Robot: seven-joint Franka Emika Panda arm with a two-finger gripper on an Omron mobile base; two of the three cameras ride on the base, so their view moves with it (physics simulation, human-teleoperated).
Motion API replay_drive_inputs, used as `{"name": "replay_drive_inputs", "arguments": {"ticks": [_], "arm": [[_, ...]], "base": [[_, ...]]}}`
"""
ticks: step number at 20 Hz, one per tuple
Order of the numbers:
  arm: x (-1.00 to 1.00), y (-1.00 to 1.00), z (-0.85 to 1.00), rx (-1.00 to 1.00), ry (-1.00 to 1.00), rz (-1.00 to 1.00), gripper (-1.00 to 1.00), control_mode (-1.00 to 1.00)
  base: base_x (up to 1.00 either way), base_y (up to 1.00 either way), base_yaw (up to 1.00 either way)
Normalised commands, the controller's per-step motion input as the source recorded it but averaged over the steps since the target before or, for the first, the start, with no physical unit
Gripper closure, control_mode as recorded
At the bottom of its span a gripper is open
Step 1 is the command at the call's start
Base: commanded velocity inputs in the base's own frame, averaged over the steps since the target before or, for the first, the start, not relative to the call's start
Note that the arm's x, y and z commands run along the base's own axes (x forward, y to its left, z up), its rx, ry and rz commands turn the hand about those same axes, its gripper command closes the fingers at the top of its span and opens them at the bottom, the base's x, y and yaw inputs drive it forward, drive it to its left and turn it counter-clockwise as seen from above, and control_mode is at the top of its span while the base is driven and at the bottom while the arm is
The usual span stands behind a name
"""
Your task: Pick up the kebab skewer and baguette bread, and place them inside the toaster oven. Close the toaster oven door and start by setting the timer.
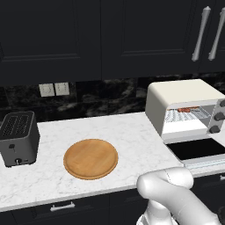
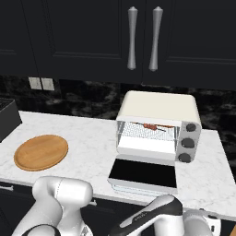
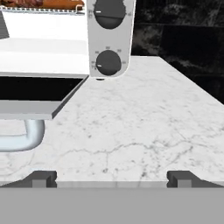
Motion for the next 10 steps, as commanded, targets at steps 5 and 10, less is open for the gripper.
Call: {"name": "replay_drive_inputs", "arguments": {"ticks": [5,10], "arm": [[0.2,0.13,0.0,0.0,-0.01,0.0,-1.0,-1.0],[0.36,0.0,0.0,0.01,0.0,0.0,-1.0,-1.0]], "base": [[0.0,0.0,0.0],[0.0,0.0,0.0]]}}
